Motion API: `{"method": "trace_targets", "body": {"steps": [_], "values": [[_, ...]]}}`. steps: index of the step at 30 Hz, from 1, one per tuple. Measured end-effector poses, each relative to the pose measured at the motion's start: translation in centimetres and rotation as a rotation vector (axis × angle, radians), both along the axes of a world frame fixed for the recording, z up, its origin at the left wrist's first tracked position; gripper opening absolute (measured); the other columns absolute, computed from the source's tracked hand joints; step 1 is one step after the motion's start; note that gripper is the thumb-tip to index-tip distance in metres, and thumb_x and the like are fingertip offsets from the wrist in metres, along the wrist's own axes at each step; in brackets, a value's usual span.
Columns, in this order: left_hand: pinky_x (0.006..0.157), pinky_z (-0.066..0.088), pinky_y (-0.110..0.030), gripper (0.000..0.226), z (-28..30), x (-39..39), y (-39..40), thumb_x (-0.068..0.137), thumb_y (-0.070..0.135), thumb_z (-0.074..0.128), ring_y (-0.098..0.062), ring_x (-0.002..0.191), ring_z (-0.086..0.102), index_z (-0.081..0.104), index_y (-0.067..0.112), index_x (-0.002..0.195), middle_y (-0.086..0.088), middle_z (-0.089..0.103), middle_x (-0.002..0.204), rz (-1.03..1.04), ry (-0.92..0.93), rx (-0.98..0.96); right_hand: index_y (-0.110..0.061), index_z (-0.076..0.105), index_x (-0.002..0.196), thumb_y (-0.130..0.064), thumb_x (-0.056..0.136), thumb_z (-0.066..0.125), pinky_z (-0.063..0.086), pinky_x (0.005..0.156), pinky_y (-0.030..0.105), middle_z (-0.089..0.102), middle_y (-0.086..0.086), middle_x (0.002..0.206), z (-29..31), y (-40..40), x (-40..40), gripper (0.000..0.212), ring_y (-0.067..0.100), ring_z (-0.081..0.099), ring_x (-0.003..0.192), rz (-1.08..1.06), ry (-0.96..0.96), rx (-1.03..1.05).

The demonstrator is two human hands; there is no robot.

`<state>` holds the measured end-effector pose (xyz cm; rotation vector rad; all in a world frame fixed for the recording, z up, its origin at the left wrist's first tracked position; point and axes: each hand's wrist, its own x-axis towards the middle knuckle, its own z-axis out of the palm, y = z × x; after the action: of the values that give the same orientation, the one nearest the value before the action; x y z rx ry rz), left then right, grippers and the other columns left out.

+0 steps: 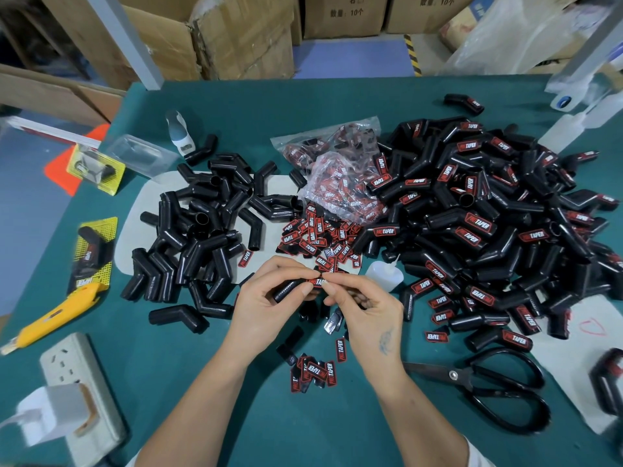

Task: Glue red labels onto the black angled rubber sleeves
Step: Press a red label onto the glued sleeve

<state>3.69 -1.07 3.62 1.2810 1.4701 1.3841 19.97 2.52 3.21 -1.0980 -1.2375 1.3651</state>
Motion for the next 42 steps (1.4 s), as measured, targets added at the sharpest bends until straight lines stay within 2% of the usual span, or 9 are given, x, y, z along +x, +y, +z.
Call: {"method": "trace_targets", "body": {"steps": [10,15,23,29,34,36,39,42], "values": [[0.090,0.053,-0.017,0.025,0.2,0.0,0.0,0.093,0.004,0.073,-0.013,0.100,0.070,0.080,0.023,0.107,0.001,0.068,0.104,-0.001,0.026,0.011,-0.037,0.083,0.097,-0.011,0.091,0.080,0.056,0.074,0.023,0.079,0.001,0.088,0.0,0.0,0.0,0.027,0.018,0.074,0.075,-0.001,-0.003,-0.004],[0.089,0.053,-0.015,0.028,0.3,0.0,0.0,0.093,-0.004,0.073,-0.011,0.099,0.069,0.080,0.020,0.107,0.002,0.068,0.103,0.000,0.041,0.019,-0.037,0.083,0.097,-0.012,0.091,0.080,0.057,0.074,0.024,0.079,0.000,0.089,-0.1,0.0,0.1,0.026,0.018,0.074,0.075,0.000,-0.002,0.008],[0.087,0.056,-0.017,0.031,0.4,0.2,0.0,0.093,-0.007,0.072,-0.011,0.097,0.070,0.080,0.019,0.106,0.001,0.068,0.102,0.003,0.015,0.006,-0.040,0.083,0.096,-0.031,0.087,0.079,0.057,0.073,0.026,0.079,0.000,0.089,0.0,0.0,-0.1,0.013,0.018,0.073,0.074,0.002,0.022,-0.005],[0.087,0.056,-0.017,0.032,0.3,0.1,-0.1,0.093,-0.007,0.071,-0.011,0.097,0.071,0.080,0.021,0.106,0.002,0.068,0.103,0.001,0.014,0.014,-0.039,0.083,0.097,-0.029,0.088,0.079,0.057,0.073,0.024,0.079,0.000,0.089,-0.1,0.0,0.0,0.014,0.016,0.073,0.075,0.008,0.022,0.001],[0.085,0.060,-0.025,0.024,0.0,0.0,0.0,0.094,0.004,0.070,-0.018,0.098,0.071,0.082,0.021,0.105,-0.001,0.066,0.105,0.001,-0.023,-0.007,-0.038,0.082,0.101,-0.022,0.090,0.078,0.056,0.074,0.022,0.079,0.001,0.092,-0.2,0.1,-0.1,0.020,0.015,0.073,0.077,0.041,0.046,-0.015],[0.086,0.061,-0.031,0.021,-0.2,-0.1,0.0,0.095,0.005,0.069,-0.022,0.100,0.069,0.080,0.018,0.106,-0.003,0.066,0.106,0.005,-0.028,-0.011,-0.040,0.080,0.108,-0.026,0.092,0.075,0.056,0.074,0.023,0.077,0.000,0.092,-0.2,0.1,-0.2,0.022,0.016,0.073,0.080,0.057,0.050,-0.030],[0.086,0.061,-0.038,0.017,-0.5,-0.2,0.1,0.096,0.007,0.067,-0.025,0.102,0.067,0.079,0.015,0.106,-0.004,0.064,0.108,0.019,-0.036,-0.026,-0.043,0.074,0.121,-0.038,0.101,0.061,0.055,0.072,0.024,0.076,0.001,0.094,-0.2,0.2,0.0,0.024,0.019,0.076,0.082,0.068,0.032,-0.010],[0.085,0.063,-0.042,0.017,-0.7,-0.2,0.1,0.098,0.008,0.066,-0.023,0.103,0.066,0.079,0.012,0.108,-0.002,0.063,0.110,0.011,-0.066,-0.037,-0.039,0.073,0.120,-0.032,0.106,0.057,0.053,0.073,0.021,0.075,0.001,0.096,-0.2,0.2,0.0,0.023,0.021,0.076,0.084,0.073,0.029,0.004]]}}
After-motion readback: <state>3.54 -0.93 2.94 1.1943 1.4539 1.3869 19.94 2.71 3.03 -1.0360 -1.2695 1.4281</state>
